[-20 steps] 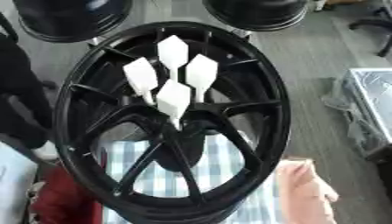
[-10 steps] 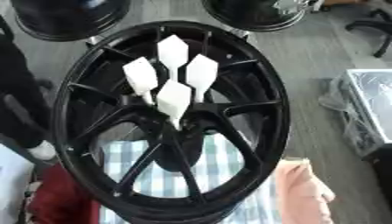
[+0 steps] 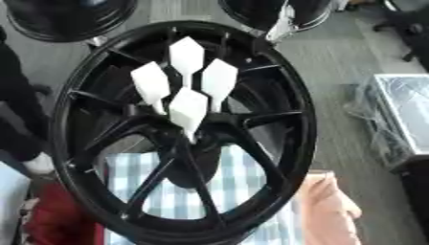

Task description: Pull the pin out of the wheel hub.

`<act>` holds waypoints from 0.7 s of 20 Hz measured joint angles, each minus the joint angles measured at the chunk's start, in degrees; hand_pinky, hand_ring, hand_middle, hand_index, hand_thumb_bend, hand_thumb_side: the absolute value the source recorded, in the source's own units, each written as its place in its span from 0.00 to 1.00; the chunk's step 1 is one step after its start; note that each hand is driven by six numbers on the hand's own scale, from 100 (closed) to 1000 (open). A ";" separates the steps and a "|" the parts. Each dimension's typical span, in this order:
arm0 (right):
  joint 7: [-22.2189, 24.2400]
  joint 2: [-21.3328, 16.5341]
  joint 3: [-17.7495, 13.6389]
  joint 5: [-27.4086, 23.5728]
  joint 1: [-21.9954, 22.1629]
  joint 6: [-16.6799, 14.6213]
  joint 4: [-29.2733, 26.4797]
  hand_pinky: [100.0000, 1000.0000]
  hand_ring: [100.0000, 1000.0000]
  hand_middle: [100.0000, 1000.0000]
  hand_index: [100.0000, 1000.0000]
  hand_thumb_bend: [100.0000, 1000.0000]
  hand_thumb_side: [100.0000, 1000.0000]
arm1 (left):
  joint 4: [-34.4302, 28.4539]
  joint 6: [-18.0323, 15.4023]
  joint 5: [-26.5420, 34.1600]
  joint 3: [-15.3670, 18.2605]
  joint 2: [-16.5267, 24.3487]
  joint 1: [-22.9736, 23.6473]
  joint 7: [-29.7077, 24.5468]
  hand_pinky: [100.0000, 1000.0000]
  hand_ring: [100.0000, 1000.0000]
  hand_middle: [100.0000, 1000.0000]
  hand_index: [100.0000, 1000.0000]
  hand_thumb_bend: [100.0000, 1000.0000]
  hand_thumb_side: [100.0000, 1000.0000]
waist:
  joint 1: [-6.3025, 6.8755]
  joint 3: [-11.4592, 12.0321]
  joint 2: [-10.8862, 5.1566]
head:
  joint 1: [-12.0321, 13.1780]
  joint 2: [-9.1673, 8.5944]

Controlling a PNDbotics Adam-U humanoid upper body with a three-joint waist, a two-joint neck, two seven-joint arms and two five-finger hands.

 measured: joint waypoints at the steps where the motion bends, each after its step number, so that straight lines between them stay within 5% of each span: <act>1: -0.46 0.45 0.52 0.56 -0.25 -0.46 0.52 0.85 0.83 0.76 0.82 0.55 0.18 | -0.01 -0.01 0.00 -0.05 0.03 -0.03 -0.03 0.73 0.77 0.80 0.76 0.17 0.63 | 0.00 0.00 0.01 | -0.05 0.00; 14: -4.73 3.37 3.22 4.26 -1.74 -4.73 3.50 0.85 0.81 0.75 0.80 0.51 0.09 | -0.02 -0.02 -0.01 -0.28 0.20 -0.07 -0.05 0.73 0.77 0.80 0.76 0.16 0.63 | -0.29 -0.01 0.21 | -0.56 0.43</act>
